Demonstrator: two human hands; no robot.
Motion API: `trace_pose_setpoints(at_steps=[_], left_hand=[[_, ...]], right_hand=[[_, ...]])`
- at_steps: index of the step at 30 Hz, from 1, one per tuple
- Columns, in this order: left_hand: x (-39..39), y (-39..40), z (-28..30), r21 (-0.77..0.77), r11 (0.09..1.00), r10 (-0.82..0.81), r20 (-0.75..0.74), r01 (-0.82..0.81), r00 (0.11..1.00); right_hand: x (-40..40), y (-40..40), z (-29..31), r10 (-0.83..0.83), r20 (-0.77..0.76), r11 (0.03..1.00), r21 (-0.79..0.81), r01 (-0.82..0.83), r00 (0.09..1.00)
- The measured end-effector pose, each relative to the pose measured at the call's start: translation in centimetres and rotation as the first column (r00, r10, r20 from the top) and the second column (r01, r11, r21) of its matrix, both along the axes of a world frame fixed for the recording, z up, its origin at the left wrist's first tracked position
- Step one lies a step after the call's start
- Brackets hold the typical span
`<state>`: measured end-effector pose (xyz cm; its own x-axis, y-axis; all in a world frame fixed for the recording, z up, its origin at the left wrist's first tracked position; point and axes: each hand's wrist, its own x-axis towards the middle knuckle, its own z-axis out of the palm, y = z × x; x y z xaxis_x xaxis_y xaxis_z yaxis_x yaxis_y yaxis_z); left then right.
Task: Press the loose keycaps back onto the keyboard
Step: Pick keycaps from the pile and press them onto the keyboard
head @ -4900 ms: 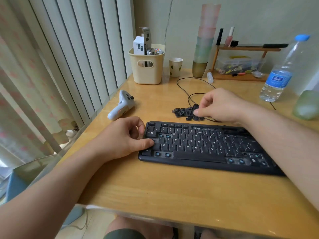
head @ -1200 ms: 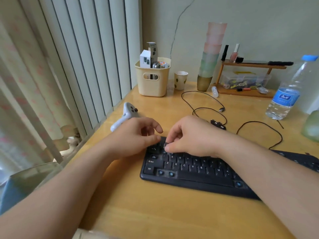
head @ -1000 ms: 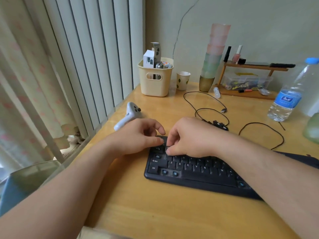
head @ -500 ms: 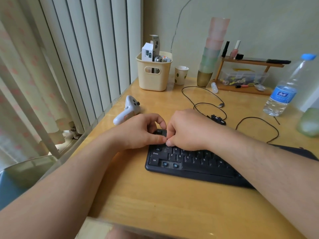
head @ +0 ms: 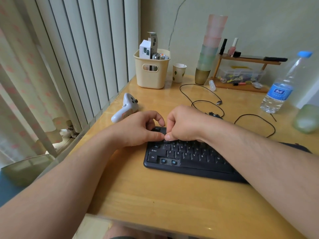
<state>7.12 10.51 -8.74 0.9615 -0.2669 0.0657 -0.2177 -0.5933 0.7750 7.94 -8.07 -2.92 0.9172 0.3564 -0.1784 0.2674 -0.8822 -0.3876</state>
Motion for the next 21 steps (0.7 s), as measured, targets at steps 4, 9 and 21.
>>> trace_pose_setpoints(at_steps=[4, 9, 21], left_hand=[[0.0, 0.0, 0.0, -0.008, 1.0, -0.006, -0.016, 0.006, 1.0], [0.3, 0.0, -0.2, -0.026, 0.999, 0.017, -0.035, -0.018, 0.999], [0.1, -0.4, -0.1, -0.046, 0.995, 0.09, 0.002, -0.09, 0.996]], right_hand=[[0.3, 0.6, 0.9, 0.028, -0.07, 0.993, -0.115, -0.036, 0.997], [1.0, 2.0, 1.0, 0.084, -0.093, 0.981, -0.166, -0.098, 0.992], [2.4, -2.8, 1.5, -0.117, 0.011, 0.978, 0.174, 0.113, 0.993]])
